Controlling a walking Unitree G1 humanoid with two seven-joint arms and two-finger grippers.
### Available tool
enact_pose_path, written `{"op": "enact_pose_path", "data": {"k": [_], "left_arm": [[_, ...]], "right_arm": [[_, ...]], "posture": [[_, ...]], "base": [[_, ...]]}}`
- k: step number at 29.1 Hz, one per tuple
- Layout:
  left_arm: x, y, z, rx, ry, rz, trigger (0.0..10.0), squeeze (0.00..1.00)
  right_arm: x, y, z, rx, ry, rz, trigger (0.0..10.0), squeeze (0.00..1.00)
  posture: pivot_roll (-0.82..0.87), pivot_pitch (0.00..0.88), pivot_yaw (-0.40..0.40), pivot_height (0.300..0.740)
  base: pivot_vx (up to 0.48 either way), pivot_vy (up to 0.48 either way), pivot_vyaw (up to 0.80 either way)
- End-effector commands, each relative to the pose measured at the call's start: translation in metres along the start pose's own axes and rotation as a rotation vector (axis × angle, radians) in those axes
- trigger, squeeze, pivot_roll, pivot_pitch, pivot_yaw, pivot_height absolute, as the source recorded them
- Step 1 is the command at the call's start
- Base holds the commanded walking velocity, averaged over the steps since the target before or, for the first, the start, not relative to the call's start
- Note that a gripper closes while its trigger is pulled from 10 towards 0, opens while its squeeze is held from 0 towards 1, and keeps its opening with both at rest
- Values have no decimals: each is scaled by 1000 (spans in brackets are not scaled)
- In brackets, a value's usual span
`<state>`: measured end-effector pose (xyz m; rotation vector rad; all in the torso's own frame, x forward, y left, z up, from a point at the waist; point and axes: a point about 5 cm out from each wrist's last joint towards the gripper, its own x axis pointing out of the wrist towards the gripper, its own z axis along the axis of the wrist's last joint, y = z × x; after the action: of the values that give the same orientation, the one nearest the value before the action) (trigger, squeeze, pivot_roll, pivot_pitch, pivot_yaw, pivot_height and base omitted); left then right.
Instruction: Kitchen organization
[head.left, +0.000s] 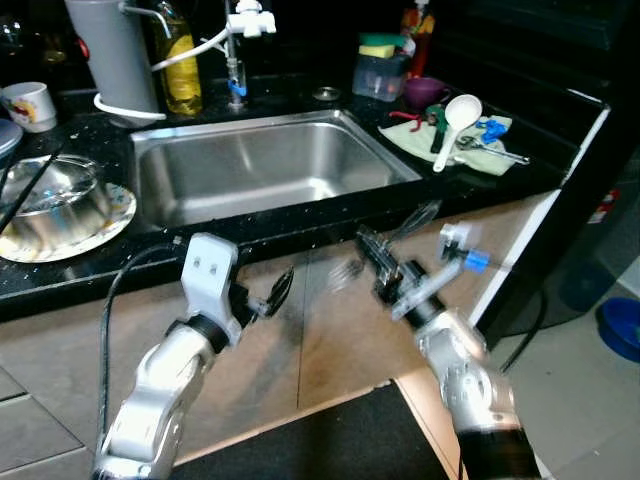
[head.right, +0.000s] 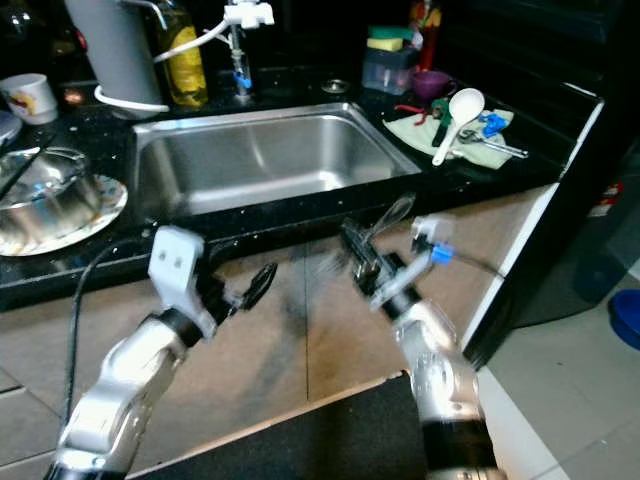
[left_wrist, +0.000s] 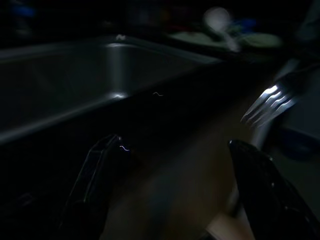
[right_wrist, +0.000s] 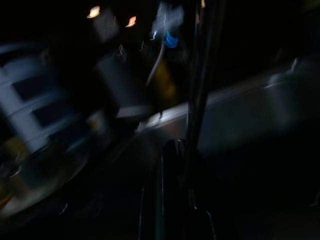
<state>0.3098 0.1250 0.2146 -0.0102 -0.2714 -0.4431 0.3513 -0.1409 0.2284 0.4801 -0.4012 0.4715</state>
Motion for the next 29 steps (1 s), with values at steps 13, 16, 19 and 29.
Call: {"op": "enact_pose_path", "data": {"k": [13, 16, 19, 29], "left_arm": [[33, 25, 30, 157, 34, 216, 10000, 0], [34, 23, 35, 176, 27, 207, 10000, 0], [36, 22, 38, 189, 13, 210, 10000, 0], [35, 24, 41, 154, -10, 215, 10000, 0]], "right_arm": [[19, -1, 37, -417, -35, -168, 10000, 0], [20, 1, 35, -429, -52, -178, 10000, 0], [21, 3, 35, -425, -72, -184, 10000, 0], [23, 14, 28, -389, -77, -165, 10000, 0]], "posture": [[-60, 142, -29, 740], [-61, 143, -28, 740], [-61, 139, -28, 740], [-58, 119, -27, 740]], "base": [[0, 0, 0], [0, 0, 0], [0, 0, 0], [111, 0, 0]]}}
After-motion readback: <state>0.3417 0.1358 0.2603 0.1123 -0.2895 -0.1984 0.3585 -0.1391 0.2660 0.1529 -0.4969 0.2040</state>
